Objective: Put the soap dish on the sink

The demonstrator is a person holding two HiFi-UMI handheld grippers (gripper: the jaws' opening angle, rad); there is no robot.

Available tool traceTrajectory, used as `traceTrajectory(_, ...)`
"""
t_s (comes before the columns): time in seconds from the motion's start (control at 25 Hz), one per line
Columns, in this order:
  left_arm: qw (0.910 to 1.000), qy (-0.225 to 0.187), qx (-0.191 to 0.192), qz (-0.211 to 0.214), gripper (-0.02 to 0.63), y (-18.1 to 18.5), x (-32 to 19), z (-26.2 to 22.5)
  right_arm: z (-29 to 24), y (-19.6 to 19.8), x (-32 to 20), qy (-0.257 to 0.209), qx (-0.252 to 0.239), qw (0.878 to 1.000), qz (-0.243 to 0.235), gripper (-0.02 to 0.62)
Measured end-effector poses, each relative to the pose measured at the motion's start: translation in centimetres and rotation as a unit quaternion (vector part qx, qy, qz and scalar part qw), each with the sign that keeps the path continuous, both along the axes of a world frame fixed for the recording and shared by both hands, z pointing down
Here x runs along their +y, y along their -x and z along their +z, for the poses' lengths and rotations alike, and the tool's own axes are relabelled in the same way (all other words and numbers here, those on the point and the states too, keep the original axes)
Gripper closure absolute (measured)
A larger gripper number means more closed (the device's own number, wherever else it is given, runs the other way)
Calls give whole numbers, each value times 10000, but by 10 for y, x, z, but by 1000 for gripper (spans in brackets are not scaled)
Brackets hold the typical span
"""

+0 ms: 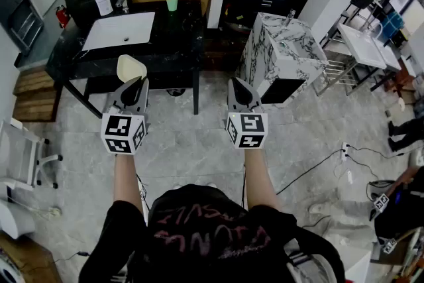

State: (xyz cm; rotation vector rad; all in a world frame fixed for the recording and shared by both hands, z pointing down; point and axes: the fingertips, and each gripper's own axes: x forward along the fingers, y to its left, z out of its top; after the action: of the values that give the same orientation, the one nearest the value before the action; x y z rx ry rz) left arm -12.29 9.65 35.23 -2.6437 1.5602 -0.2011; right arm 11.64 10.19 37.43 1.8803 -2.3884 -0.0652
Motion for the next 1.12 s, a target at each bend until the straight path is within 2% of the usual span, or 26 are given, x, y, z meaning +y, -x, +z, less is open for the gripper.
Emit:
traceTrajectory(0.6,10000,-36,-23,56,581,9,19,-5,-8,16,17,-83,50,10000,-2,581)
traceTrajectory(1.12,9998,23,-55,200,581,45,33,10,8,56,32,18,12,10000,58,580)
